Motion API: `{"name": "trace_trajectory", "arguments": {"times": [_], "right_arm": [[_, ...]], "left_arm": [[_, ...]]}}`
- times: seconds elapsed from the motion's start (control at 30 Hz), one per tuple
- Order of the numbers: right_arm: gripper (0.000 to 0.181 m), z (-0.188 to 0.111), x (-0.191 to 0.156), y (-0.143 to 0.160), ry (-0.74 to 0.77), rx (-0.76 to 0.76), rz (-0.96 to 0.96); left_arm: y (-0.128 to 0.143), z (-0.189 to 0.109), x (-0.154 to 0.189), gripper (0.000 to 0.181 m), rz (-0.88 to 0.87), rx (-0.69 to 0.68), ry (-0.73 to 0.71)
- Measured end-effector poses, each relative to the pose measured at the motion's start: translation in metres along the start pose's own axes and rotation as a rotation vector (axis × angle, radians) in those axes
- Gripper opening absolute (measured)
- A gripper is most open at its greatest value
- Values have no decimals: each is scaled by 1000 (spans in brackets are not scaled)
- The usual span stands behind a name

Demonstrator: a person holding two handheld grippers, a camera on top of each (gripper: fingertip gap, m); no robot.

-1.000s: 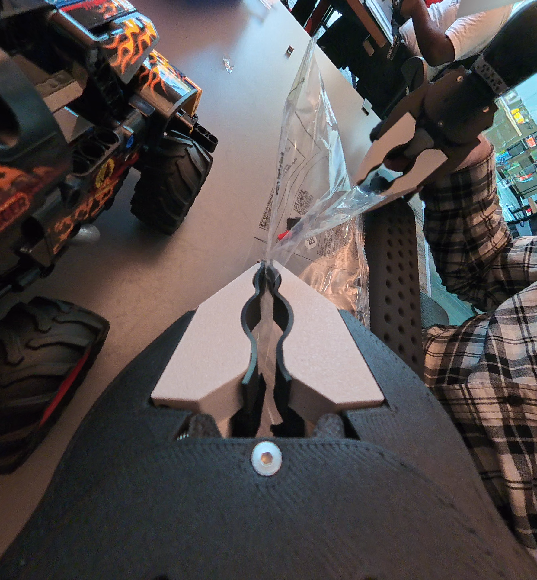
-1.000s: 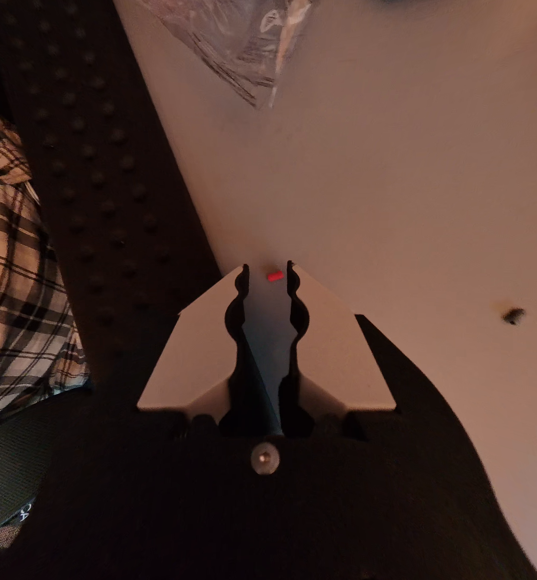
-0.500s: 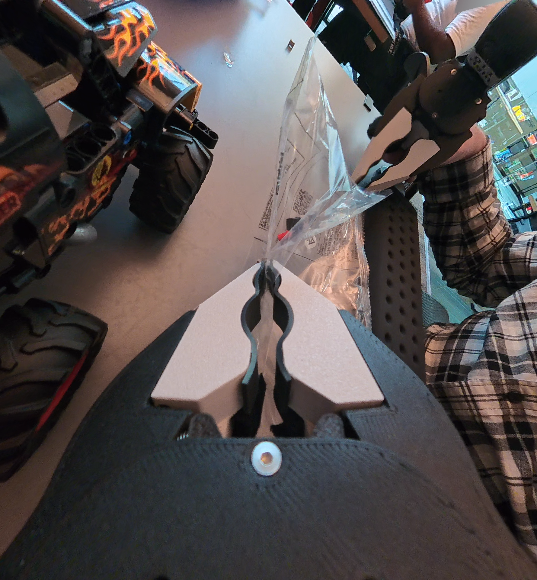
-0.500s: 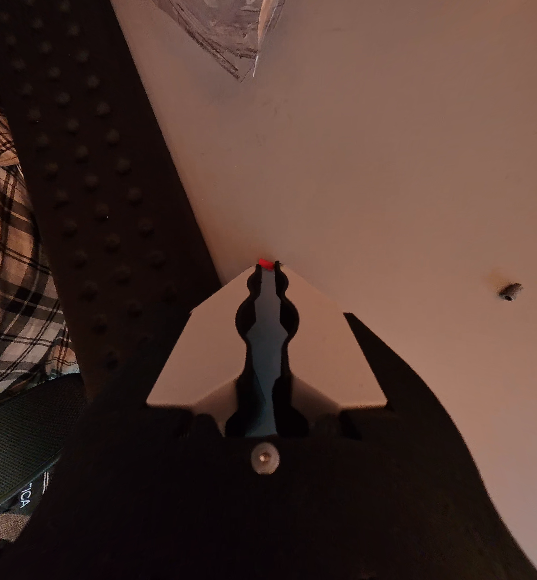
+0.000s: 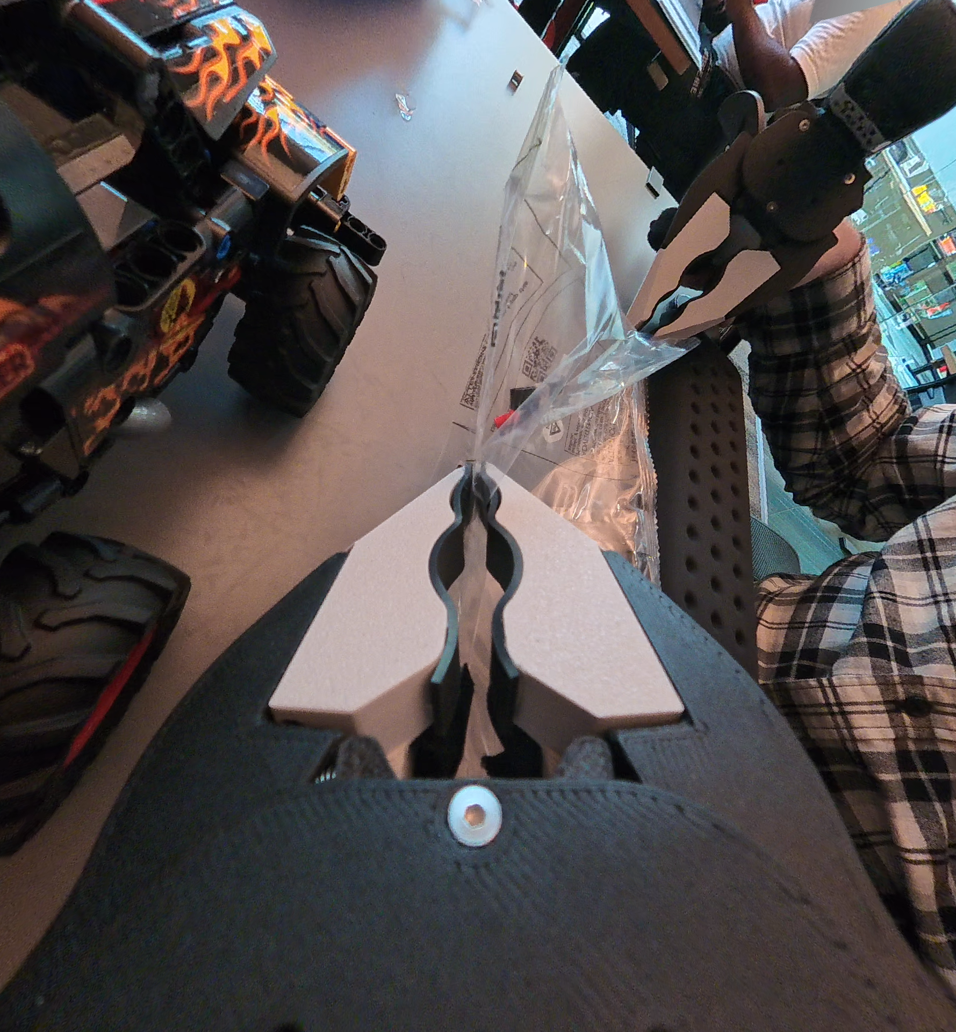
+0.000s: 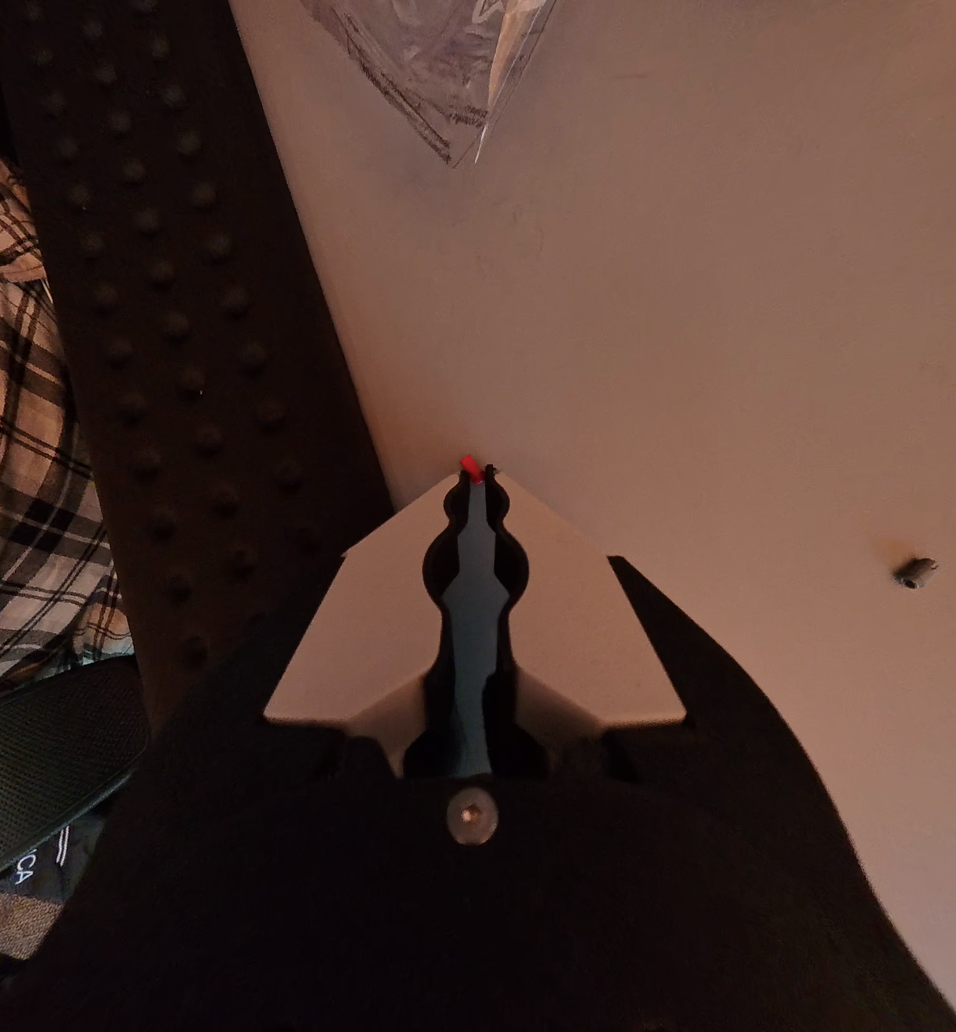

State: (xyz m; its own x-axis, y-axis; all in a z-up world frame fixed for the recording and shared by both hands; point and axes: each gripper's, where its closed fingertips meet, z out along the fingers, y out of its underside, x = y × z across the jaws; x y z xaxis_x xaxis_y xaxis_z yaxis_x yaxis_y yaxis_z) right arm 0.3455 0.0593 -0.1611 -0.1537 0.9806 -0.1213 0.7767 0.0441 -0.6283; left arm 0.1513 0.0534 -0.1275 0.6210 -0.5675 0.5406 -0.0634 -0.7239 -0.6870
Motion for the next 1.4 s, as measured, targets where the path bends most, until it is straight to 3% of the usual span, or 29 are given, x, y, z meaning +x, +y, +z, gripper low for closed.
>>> {"name": "trace_trajectory", "arguments": {"times": [0.17,0.37,0.47,0.57,0.67,0.87,1.13,1.2,1.3,1.4], "right_arm": [[3,-4,0,-19,-6,61,-17],[3,-17,4,-107,41,244,-113],[3,-3,1,-137,33,229,-168],[3,17,5,-149,78,161,-213],[3,27,17,-147,146,99,-210],[13,32,9,-148,109,94,-202],[15,2,26,-142,166,143,-156],[15,-16,49,-128,239,164,-86],[19,-37,95,-74,388,91,61],[19,-53,120,-26,446,68,192]], "left_arm": [[0,0,0,0,0,-1,1],[1,1,1,0,-1,-4,4],[1,1,0,0,-5,-3,5],[1,0,0,0,-6,-1,6],[1,0,1,0,-3,-4,5],[2,1,1,0,-2,-10,6],[0,-1,1,0,-6,0,6],[0,-1,1,0,-6,1,6],[0,-2,2,0,-3,2,6],[0,-1,2,0,0,-3,7]]}}
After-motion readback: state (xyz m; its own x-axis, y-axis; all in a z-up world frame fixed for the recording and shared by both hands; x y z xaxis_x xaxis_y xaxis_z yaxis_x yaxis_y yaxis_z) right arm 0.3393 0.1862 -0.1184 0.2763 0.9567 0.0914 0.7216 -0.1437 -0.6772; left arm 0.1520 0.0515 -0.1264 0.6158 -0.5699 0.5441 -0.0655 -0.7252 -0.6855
